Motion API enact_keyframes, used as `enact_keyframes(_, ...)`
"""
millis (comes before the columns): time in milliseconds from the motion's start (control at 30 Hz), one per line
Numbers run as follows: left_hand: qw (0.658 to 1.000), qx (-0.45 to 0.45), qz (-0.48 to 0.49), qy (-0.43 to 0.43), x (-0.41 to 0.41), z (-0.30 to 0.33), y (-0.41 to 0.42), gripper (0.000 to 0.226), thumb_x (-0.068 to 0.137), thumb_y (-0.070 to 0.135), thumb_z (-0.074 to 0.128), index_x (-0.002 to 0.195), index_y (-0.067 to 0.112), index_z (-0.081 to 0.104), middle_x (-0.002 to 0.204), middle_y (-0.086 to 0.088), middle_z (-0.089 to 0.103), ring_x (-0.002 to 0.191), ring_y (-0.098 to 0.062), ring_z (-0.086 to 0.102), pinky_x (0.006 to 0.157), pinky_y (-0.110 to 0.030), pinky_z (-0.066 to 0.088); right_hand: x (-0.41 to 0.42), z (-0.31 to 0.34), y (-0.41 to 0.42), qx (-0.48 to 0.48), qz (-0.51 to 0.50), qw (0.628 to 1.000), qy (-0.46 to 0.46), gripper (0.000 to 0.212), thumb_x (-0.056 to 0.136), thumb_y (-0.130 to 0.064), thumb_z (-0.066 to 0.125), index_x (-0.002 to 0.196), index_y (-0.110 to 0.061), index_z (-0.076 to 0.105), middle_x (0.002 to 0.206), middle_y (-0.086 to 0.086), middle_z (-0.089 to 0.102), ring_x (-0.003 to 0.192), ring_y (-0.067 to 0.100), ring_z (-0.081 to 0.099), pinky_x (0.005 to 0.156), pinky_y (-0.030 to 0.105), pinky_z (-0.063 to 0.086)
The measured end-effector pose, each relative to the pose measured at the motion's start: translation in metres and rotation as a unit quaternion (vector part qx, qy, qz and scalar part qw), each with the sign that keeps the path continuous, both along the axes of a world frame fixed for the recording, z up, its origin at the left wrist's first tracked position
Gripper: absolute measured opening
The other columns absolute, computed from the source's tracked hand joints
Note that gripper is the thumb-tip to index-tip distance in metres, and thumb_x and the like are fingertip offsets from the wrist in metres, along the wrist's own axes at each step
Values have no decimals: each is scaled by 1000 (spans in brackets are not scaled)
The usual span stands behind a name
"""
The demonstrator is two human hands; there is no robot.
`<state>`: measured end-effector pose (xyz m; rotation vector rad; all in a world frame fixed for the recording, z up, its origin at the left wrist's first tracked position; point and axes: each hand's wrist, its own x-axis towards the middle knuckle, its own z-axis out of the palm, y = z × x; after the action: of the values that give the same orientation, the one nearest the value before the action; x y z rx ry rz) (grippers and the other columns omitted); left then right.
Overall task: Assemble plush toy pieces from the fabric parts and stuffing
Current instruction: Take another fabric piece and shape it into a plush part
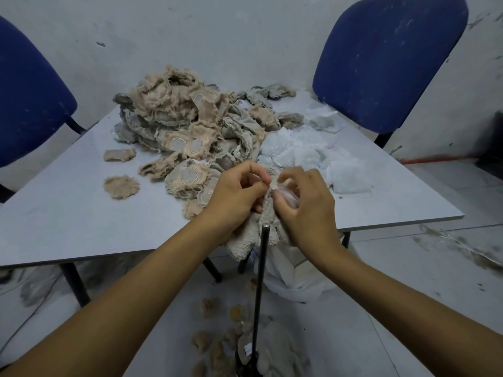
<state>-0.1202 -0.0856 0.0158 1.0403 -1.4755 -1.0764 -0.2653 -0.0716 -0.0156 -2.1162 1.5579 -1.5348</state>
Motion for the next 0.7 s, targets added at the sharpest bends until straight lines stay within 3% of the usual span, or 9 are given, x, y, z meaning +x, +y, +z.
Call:
enact_keyframes(167, 999, -19, 12, -25, 1, 0, 0, 19, 93, -9, 54, 91, 10, 57, 66, -7, 54, 52, -17, 51, 51, -29, 46, -2, -6, 1, -8, 50, 996, 76, 11, 90, -17, 68, 91, -7, 74, 93, 7, 55, 85, 22, 54, 69, 37, 47)
enact_keyframes(267, 999, -33, 17, -41, 1, 2, -1, 18, 93, -6, 55, 91, 12, 57, 65, -4, 56, 54, -19, 51, 53, -33, 45, -6, -4, 6, 13, 90, 991, 96, 22, 91, -22, 61, 108, -13, 72, 100, 3, 58, 94, 20, 51, 79, 31, 44)
enact_keyframes(400, 996, -35, 24, -80, 2, 5, -4, 17, 93, -1, 56, 92, 17, 59, 66, -4, 57, 54, -18, 52, 54, -33, 44, -15, 1, 10, 42, 139, 989, 34, 29, 91, -22, 62, 120, -21, 61, 107, -10, 62, 100, 10, 58, 83, 21, 46)
enact_keyframes(500, 995, -32, 20, -90, 1, 5, -3, 19, 92, -2, 56, 89, 17, 59, 65, -5, 57, 53, -17, 52, 53, -32, 46, -11, 0, 8, 11, 91, 995, 46, 21, 90, -15, 67, 111, -18, 68, 102, -8, 68, 94, 15, 61, 80, 27, 47)
enact_keyframes(633, 993, -39, 29, -108, -3, 3, -3, 23, 93, 0, 56, 84, 21, 60, 66, -6, 54, 55, -22, 49, 54, -40, 44, -5, 0, 4, 20, 44, 999, -20, 20, 85, -11, 68, 102, -20, 62, 90, -10, 65, 88, 8, 61, 73, 20, 46)
enact_keyframes(700, 994, -32, 27, -98, -2, 2, -3, 21, 93, 0, 56, 85, 19, 60, 64, -8, 54, 53, -22, 50, 55, -40, 45, -6, -1, 2, 7, 39, 999, -21, 14, 86, -13, 70, 96, -20, 64, 88, -9, 63, 83, 7, 59, 69, 23, 45)
